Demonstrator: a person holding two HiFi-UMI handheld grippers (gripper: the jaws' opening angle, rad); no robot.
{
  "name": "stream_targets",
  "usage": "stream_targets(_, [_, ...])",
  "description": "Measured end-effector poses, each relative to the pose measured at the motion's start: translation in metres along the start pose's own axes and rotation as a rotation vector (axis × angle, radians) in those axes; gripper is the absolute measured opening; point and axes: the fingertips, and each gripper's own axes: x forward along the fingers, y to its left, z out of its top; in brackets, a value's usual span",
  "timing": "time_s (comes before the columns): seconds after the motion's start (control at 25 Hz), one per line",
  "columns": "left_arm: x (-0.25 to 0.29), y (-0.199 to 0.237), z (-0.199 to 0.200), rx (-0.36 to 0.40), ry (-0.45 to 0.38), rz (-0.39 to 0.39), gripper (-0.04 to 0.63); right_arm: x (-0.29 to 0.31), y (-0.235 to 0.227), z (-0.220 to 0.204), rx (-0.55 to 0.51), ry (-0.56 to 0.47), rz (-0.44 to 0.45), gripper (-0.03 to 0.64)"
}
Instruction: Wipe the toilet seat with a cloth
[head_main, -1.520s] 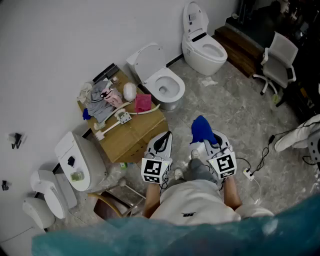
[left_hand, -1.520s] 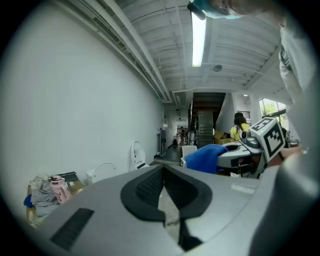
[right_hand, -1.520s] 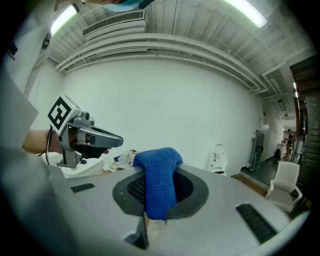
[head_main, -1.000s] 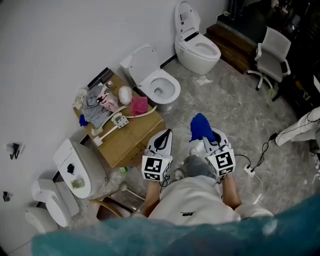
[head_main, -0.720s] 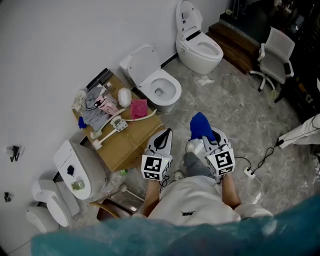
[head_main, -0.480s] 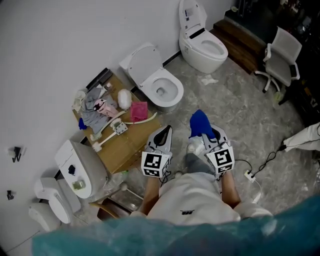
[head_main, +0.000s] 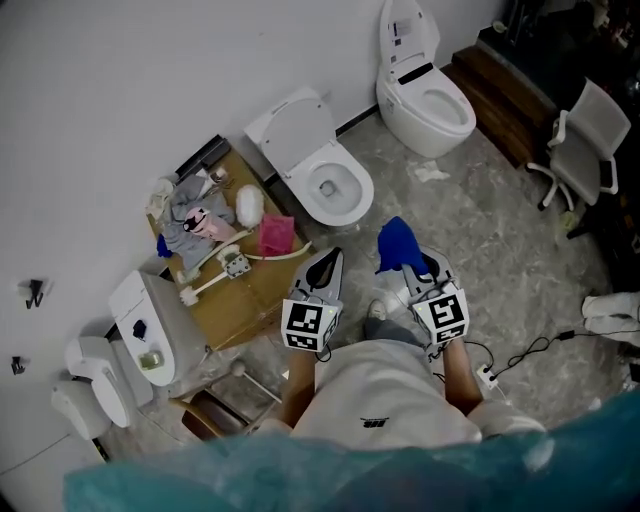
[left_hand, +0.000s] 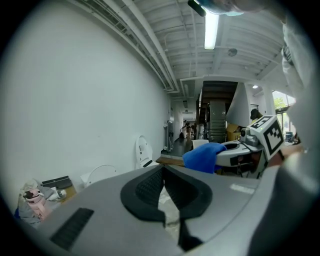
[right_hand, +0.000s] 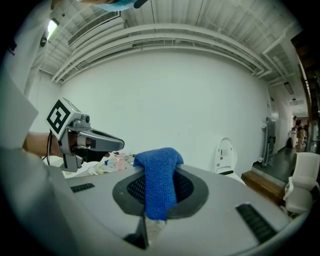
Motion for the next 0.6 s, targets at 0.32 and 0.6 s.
stream_targets(0.32, [0.041,0.009,0.004,-0.031,0.006,0.027,0.009,0.024,-0.041,-0.007,-0.004,0.015,0.031,0.023])
stream_targets(0.6, [0.07,0.019,0.013,-0.022,-0.006,0.03,0.009,0.044,-0.061,-0.006,0.005,0.006,0.04,0.023])
